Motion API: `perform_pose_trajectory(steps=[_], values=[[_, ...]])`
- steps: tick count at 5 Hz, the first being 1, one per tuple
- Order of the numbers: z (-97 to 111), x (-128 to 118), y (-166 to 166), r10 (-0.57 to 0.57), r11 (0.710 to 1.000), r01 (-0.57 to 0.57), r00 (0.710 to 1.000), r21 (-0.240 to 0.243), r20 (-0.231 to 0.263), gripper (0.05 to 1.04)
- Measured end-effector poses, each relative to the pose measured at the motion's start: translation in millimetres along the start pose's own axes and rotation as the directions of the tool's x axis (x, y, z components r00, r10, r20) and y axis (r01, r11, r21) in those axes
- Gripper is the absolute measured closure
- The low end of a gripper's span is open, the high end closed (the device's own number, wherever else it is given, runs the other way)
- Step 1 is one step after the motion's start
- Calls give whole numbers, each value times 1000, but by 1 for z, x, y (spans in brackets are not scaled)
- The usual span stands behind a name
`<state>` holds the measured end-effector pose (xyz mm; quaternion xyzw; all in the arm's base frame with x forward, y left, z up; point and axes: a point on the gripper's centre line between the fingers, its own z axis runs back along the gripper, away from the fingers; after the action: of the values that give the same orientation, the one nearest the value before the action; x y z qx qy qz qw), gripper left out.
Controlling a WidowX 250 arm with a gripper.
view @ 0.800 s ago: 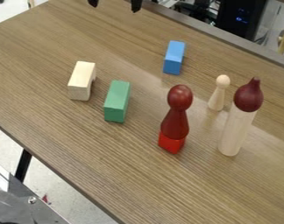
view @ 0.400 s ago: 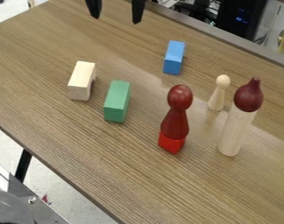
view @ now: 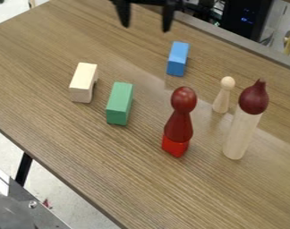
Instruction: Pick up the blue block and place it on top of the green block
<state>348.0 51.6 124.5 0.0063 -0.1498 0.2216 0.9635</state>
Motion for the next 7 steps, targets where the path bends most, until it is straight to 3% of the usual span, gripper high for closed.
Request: perform_pose_trajectory(steps=[3, 4, 7], values=[[-43, 36, -22, 17, 999, -20, 996, 33, 86, 83], [-56, 39, -23, 9, 999, -13, 997, 45, 80, 84], [-70, 25, -25, 4, 999, -6, 1000, 47, 26, 83]])
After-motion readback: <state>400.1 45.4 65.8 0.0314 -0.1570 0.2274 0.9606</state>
